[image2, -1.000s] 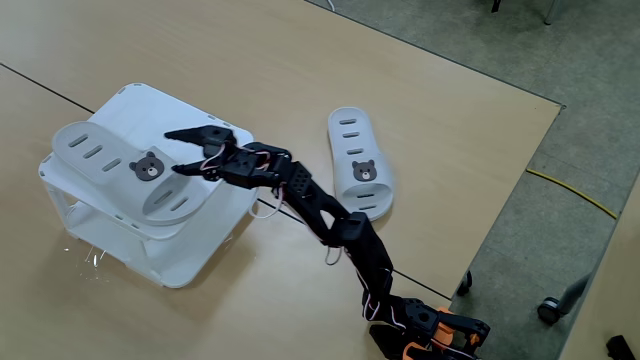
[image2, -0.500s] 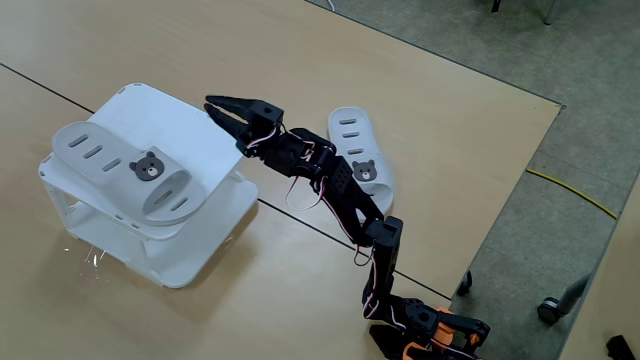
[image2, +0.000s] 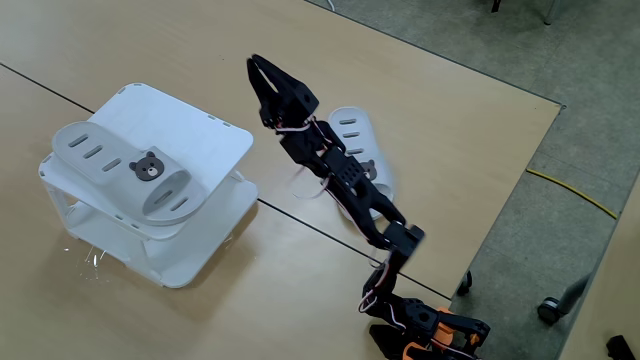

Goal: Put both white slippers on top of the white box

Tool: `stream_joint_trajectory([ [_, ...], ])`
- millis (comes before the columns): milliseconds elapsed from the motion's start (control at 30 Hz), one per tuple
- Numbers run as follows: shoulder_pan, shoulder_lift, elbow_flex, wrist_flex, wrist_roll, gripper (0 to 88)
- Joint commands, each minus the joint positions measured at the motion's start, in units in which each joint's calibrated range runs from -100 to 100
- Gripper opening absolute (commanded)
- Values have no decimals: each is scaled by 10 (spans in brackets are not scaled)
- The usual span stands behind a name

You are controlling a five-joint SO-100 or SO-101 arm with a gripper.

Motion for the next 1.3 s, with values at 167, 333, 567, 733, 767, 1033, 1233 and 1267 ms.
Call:
stream_joint_trajectory([
  [167,9,-409,743,-260,4,8],
  [333,11,-440,971,-315,4,8],
  [567,51,-411,1190,-353,4,8],
  [733,54,-213,1185,-400,4,8],
  [767,54,-171,1184,-432,4,8],
  [1033,153,92,1190,-746,4,8],
  [1233,286,146,1194,-819,4,8],
  [1267,302,158,1192,-826,4,8],
])
